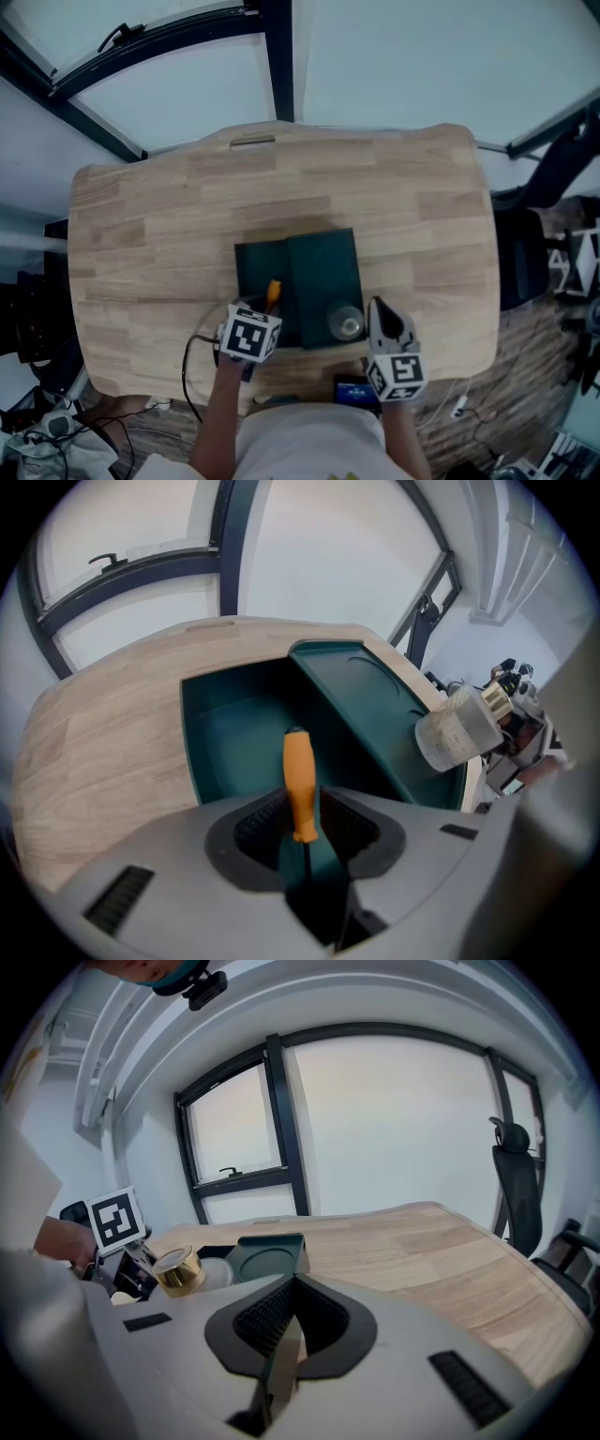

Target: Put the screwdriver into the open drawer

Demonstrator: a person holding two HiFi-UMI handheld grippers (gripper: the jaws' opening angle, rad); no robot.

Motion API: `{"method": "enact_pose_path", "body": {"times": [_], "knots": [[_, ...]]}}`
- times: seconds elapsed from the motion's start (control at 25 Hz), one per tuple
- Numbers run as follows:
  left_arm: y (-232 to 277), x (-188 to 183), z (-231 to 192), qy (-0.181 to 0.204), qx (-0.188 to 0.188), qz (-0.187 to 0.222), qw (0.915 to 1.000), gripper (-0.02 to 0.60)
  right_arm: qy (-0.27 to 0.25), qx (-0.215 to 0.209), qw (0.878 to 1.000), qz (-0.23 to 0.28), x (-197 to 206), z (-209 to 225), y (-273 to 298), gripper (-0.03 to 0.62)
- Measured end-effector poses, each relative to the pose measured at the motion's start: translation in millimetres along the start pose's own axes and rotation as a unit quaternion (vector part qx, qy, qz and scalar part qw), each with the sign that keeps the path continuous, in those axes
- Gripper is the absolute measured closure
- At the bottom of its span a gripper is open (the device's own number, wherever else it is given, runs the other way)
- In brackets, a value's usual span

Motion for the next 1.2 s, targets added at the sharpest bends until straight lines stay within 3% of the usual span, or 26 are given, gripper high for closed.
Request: {"method": "enact_pose_path", "body": {"times": [0.56, 1.2], "knots": [[1.9, -1.3, 1.8, 0.007, -0.006, -0.027, 0.9996, 0.472, 0.007, 0.003, 1.0, 0.001, 2.9, 5.3, -4.3, 0.597], [2.8, -4.3, 5.0, -0.011, 0.005, -0.009, 0.9999, 0.472, 0.009, -0.001, 1.0, 0.001, 2.6, 5.8, -4.9, 0.597]]}}
Point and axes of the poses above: the fingertips, and each gripper's own axes: y forward along the fingers, z to its right, x out of its underside, the point moved 1 cm from there along -y, backward along the fingers, and after that the axes turned 10 degrees about -x, right-handed, at the moved point
